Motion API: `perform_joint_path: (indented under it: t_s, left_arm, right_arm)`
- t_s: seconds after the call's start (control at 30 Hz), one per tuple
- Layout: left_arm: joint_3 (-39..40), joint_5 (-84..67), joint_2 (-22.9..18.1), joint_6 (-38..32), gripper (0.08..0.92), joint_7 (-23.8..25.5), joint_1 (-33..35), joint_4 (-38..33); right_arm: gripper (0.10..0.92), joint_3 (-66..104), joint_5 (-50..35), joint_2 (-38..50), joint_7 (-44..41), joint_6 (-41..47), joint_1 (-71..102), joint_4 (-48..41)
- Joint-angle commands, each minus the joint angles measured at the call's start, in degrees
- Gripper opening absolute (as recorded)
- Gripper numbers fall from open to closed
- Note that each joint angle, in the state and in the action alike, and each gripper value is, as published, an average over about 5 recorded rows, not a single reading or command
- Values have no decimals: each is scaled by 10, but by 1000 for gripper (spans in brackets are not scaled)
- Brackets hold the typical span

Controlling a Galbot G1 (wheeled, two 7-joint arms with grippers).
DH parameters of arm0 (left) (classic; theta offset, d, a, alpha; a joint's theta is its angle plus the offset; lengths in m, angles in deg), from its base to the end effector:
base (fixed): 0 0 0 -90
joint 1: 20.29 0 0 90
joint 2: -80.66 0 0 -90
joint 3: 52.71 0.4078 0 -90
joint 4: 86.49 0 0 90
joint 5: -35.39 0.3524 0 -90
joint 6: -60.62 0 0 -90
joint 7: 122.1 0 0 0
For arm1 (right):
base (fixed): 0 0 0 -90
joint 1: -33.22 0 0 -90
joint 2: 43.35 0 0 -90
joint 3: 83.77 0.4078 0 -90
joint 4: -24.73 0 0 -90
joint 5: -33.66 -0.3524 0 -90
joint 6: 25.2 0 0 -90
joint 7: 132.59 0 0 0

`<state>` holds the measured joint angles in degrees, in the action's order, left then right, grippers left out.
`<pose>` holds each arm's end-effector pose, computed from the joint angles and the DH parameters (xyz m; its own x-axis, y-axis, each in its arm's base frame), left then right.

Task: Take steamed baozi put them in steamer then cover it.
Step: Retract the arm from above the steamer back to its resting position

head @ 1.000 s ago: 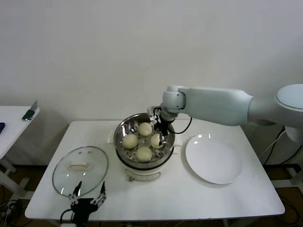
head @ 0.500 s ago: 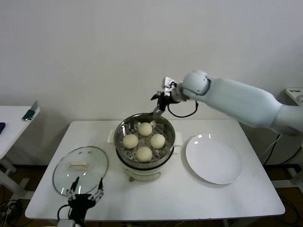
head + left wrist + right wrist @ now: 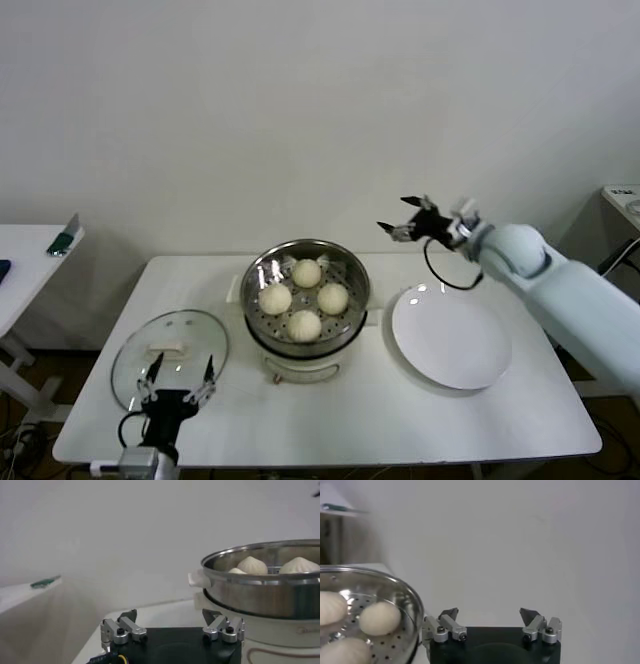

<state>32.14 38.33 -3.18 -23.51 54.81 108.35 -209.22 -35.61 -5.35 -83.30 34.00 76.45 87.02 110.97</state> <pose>0.0975 0.0498 -0.3509 -0.9785 -0.0892 0.1858 -0.0511 0.9784 0.2002 0.4810 -0.1797 -0.2137 -0.8234 -0.4994 0.2696 -0.5634 0.7763 -0.2829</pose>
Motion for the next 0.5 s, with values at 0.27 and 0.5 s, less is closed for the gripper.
perform_joint_path:
  t_s: [0.27, 0.5]
  left_arm:
    - [-38, 338, 55, -83, 823, -99, -36, 82]
    - [-68, 506, 121, -151, 823, -194, -51, 216]
  right_arm:
    - [823, 446, 108, -155, 52, -243, 571, 61]
    - [823, 447, 135, -221, 57, -269, 636, 61]
